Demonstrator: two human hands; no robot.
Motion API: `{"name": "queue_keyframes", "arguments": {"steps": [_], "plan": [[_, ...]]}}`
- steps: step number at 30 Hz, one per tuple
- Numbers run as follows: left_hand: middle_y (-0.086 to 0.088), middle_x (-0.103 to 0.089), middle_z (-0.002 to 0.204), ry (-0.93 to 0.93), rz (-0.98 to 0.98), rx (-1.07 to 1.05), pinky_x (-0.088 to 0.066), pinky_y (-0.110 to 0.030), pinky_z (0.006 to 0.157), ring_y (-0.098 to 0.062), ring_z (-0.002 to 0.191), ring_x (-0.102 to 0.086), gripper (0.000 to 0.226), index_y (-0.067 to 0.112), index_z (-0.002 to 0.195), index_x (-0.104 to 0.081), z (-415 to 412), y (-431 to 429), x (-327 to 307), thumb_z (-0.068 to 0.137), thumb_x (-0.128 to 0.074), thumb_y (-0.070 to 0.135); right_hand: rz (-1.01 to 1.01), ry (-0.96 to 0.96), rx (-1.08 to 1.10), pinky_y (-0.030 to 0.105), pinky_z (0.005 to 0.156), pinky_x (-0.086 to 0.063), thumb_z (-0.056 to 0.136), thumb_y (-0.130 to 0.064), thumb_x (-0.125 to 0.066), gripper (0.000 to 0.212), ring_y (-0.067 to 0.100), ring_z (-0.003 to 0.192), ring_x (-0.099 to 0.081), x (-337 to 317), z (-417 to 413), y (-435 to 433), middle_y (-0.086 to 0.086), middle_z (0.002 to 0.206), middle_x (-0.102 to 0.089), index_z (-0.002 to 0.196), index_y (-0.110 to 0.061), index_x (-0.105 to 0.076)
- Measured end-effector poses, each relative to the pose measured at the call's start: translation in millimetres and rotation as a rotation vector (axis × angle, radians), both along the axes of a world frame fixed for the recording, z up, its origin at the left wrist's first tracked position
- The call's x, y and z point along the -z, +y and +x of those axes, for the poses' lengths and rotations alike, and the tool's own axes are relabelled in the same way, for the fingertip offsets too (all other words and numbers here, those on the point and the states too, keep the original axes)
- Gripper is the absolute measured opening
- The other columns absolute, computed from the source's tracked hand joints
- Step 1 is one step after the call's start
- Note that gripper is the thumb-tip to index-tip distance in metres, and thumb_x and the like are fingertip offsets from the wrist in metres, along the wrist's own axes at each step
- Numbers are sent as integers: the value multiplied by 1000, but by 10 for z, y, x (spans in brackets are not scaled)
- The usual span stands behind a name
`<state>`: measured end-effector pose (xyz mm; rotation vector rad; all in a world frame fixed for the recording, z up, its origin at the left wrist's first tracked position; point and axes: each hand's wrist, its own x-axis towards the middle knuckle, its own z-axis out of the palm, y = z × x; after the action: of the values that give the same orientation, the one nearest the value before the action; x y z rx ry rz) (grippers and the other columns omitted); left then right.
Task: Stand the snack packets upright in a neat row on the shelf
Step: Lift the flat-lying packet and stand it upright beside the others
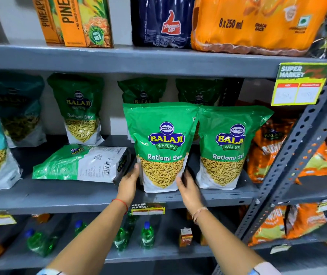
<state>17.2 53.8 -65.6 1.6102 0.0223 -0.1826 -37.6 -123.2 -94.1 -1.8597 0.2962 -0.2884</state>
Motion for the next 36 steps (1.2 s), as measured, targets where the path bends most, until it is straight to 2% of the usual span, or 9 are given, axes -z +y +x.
{"name": "queue_keyframes", "arguments": {"steps": [5,10,12,15,17,19,22,26,36], "plan": [[-2,-74,81,-279,128,-235,-48,-29,75,-19,82,-67,31,13,89,-71,-505,437,112,90,-51,38,-459,-356,17,18,112,-14,90,-50,-36,57,10,138,-22,117,-501,523,0,150,-24,137,-19,-31],[-13,-67,83,-140,-168,-500,-47,-40,91,-26,84,-63,30,13,79,-63,-398,820,-95,96,-44,28,-595,-624,-278,20,115,-12,91,-42,-42,55,13,139,-22,-428,-82,1382,11,147,-29,134,-10,-35],[-14,-63,82,-16,-329,-549,-48,-34,85,-24,80,-59,29,8,85,-58,-250,954,-221,97,-41,28,-616,-588,-312,24,111,-19,88,-37,-48,52,19,135,-33,-733,256,1669,13,145,-37,129,-6,-43],[4,-57,40,195,-471,-524,-37,-23,50,-9,47,-50,33,18,75,-49,-34,1140,-331,98,-33,35,-653,-326,-387,34,101,-33,91,-36,-48,44,29,124,-47,-1103,817,2023,17,136,-50,124,-8,-49],[9,-53,28,317,-590,-469,-30,-22,45,-9,44,-46,36,24,74,-49,41,1140,-400,98,-27,40,-676,-94,-411,36,90,-40,93,-45,-37,46,34,114,-52,-1247,1155,2109,20,126,-56,115,-8,-55],[-8,-73,66,445,-692,-408,-26,-24,51,-22,70,-55,43,26,104,-54,92,1127,-464,96,-19,50,-688,62,-440,40,89,-42,93,-52,-26,59,37,109,-54,-1301,1424,2134,25,119,-59,107,-3,-57],[-12,-43,146,583,-793,-338,-39,-31,93,-26,128,-43,72,15,139,-41,207,1105,-534,92,-9,59,-751,199,-466,43,100,-41,91,-59,-19,68,35,116,-51,-1268,1742,2107,22,129,-54,121,-7,-53],[-15,-37,150,625,-936,-290,-22,-53,111,-35,138,-33,80,15,142,-38,308,1066,-562,89,-4,64,-818,383,-505,42,105,-36,88,-65,-16,72,34,126,-42,-1180,2011,2012,18,144,-39,139,-17,-31],[-12,-46,145,594,-1099,-291,-26,-51,113,-31,134,-41,74,15,137,-46,354,987,-587,90,-18,64,-661,559,-381,43,116,-20,74,-80,-20,96,36,141,-14,-888,2039,1900,13,156,-7,144,-16,-5]]}}
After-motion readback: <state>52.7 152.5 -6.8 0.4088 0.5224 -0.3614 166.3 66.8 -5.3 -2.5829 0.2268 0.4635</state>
